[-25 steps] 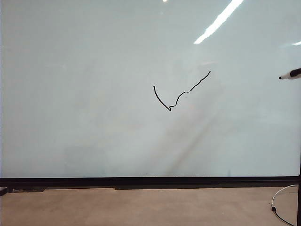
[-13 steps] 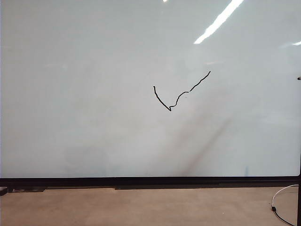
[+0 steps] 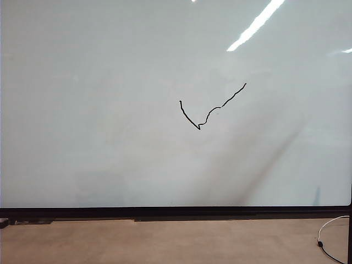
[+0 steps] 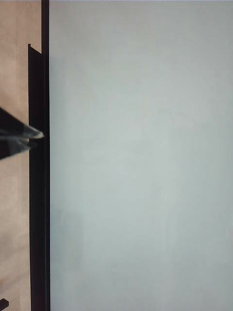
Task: Pick up the pen on the shelf to the right of the whiteboard and draw a check mark.
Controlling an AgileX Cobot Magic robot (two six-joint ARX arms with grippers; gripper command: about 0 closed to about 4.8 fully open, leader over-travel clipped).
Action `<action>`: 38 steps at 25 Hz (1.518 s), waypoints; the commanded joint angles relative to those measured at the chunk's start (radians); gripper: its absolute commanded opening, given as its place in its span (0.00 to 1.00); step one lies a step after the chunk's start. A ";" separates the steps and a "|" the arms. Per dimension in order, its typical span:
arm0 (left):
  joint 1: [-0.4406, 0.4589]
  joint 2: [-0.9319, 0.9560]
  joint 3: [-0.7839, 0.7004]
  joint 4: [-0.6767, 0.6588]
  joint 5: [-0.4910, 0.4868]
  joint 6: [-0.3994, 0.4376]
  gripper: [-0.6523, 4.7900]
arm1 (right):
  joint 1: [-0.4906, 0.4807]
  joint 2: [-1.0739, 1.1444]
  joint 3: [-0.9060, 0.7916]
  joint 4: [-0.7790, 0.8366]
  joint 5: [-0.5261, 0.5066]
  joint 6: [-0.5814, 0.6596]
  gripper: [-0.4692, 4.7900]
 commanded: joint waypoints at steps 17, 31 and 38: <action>0.000 0.000 0.003 0.013 0.001 0.005 0.11 | -0.007 0.000 0.003 0.022 0.107 0.032 0.08; 0.000 0.000 0.003 0.013 0.001 0.005 0.11 | -0.008 0.000 0.004 0.020 0.108 0.032 0.08; 0.000 0.000 0.003 0.013 0.001 0.005 0.11 | -0.008 0.000 0.004 0.020 0.108 0.032 0.08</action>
